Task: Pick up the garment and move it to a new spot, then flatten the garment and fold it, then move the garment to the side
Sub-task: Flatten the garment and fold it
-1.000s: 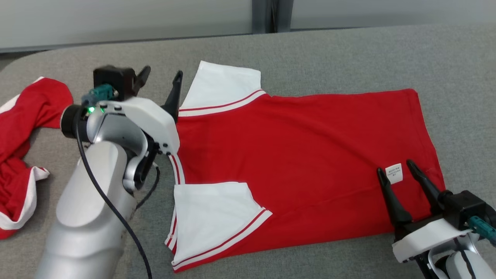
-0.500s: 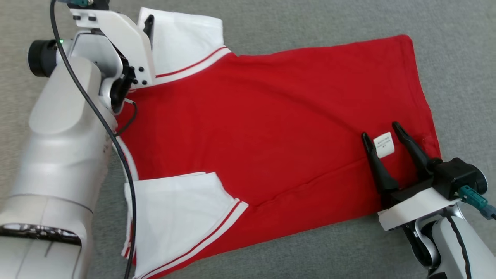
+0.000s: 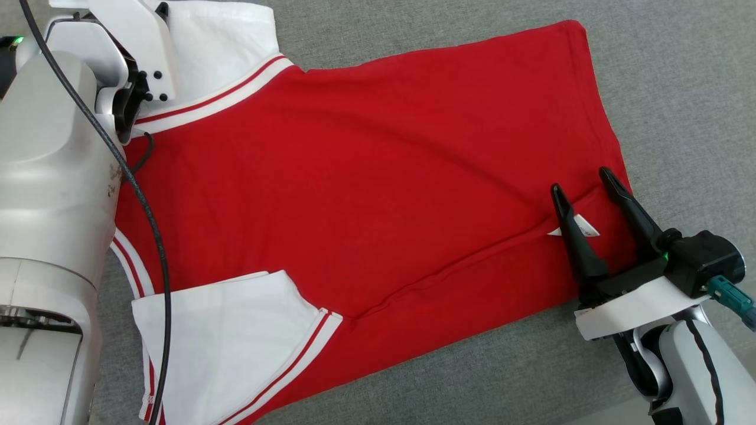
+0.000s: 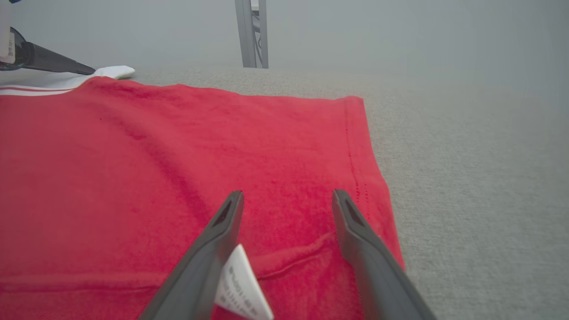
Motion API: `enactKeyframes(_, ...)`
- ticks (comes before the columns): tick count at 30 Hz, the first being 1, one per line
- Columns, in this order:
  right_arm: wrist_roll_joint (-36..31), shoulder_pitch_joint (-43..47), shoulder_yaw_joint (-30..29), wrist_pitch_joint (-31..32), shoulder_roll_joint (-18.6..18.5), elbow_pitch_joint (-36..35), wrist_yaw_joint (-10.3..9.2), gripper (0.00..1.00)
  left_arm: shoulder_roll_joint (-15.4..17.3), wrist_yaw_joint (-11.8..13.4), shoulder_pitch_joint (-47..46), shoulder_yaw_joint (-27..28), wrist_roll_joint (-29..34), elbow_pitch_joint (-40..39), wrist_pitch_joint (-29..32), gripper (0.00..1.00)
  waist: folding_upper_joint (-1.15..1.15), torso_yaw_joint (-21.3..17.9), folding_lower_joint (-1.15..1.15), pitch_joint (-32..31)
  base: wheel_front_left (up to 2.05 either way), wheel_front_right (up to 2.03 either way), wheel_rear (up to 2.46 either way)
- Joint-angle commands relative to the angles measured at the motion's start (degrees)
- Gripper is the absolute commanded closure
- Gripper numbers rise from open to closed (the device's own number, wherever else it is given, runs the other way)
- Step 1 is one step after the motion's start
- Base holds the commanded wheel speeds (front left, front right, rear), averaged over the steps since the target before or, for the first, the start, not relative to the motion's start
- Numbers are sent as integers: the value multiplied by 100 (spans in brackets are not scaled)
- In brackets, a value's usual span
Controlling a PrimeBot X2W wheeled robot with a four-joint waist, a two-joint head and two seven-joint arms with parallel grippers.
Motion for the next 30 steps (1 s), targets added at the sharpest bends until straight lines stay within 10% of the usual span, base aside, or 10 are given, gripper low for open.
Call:
enactKeyframes(1,7,23,-7,-47,-10,-45,-2,0,6,-42,-45,-39,6,144,-5,13,0,-35,0,-3,0,0,0)
enactKeyframes(3,3,-5,3,-48,-9,-71,-2,0,11,-69,-83,-87,35,225,-21,58,0,-63,0,3,0,0,0)
enactKeyframes(4,-2,-25,0,-48,-9,-89,-3,0,17,-78,-115,-104,43,253,-33,100,0,-75,0,12,0,0,0)
enactKeyframes(13,224,-300,-293,40,-15,-63,-2,0,-58,-312,-286,-190,-16,334,-224,100,0,-70,0,-3,0,0,0)
enactKeyframes(30,1148,-2858,-562,3597,-317,1365,-2,0,-236,-652,-623,-233,-406,254,-452,100,0,301,0,-49,0,0,0)
